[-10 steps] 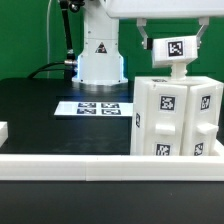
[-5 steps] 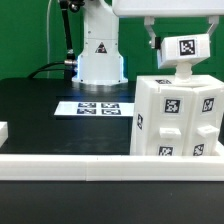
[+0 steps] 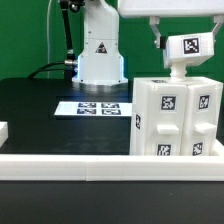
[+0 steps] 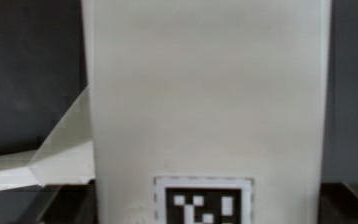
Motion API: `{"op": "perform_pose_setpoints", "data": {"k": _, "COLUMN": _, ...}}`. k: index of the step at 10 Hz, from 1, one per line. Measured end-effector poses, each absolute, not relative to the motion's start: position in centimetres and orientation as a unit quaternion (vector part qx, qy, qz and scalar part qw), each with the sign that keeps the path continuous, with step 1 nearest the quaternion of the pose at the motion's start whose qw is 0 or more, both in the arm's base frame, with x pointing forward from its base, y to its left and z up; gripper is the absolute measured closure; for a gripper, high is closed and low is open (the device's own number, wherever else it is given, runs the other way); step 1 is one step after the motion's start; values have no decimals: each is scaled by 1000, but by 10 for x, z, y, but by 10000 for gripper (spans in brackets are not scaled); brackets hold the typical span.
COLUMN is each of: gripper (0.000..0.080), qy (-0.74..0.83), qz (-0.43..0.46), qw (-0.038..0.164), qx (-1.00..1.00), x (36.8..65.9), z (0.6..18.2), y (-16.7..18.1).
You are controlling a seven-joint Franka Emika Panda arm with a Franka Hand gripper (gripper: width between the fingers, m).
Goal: Assemble cabinet
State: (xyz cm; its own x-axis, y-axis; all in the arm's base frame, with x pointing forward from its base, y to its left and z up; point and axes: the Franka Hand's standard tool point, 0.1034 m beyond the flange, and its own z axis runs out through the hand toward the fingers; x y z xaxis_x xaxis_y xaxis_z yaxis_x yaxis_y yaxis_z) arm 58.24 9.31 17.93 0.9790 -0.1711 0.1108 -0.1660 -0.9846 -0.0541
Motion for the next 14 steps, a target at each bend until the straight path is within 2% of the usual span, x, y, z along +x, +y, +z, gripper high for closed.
{"op": "perform_pose_setpoints", "data": {"k": 6, "gripper": 240, "qy": 91, "qz": -55, "qw": 30, "qx": -994, "x": 584, "z": 176, "y": 75}}
{"op": "perform_pose_setpoints", "data": {"k": 12, "gripper": 240, "qy": 88, "qz": -70, "qw": 31, "qx": -993, "x": 590, "z": 177, "y": 85}}
{"op": "perform_pose_setpoints", "data": {"k": 14, "gripper": 240, "qy": 86, "qz": -67, "qw": 31, "qx": -994, "x": 589, "z": 172, "y": 81}}
